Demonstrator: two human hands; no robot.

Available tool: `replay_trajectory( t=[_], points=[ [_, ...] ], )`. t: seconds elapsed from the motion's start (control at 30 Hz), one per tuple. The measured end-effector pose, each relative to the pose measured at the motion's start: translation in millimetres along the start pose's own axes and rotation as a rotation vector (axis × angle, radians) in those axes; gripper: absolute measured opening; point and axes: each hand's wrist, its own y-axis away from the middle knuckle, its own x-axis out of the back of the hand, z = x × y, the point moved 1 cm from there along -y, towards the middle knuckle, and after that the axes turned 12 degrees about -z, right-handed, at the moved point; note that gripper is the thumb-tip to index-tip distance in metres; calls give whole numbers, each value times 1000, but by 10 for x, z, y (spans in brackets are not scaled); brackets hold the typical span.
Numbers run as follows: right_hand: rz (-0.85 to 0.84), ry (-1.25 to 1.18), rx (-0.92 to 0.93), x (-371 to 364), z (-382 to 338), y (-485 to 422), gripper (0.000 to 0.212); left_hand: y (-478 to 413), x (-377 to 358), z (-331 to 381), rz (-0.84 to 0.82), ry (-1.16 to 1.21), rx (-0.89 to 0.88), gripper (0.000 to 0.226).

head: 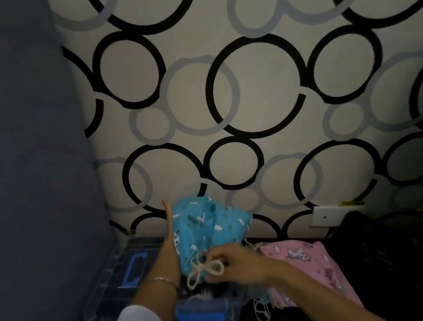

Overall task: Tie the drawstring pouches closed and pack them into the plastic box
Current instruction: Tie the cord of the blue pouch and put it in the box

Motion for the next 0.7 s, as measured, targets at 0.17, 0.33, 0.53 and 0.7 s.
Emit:
replay_trajectory(
  t=[0.17, 0.33, 0.53, 0.7],
  points=[
    [-109, 81, -185, -224, 195, -310, 31, -103, 235, 3, 122, -14, -14, 77],
    [-206, 41, -350, -289, 312, -506, 22, -82, 283, -96, 194, -79, 71, 54],
    [-256, -40, -432, -311, 249, -579, 26, 2, 107, -141, 358, -480, 189, 32],
    [74, 132, -300, 394, 152, -538, 24, 142, -43, -122, 449, -1771, -127, 47]
  ],
)
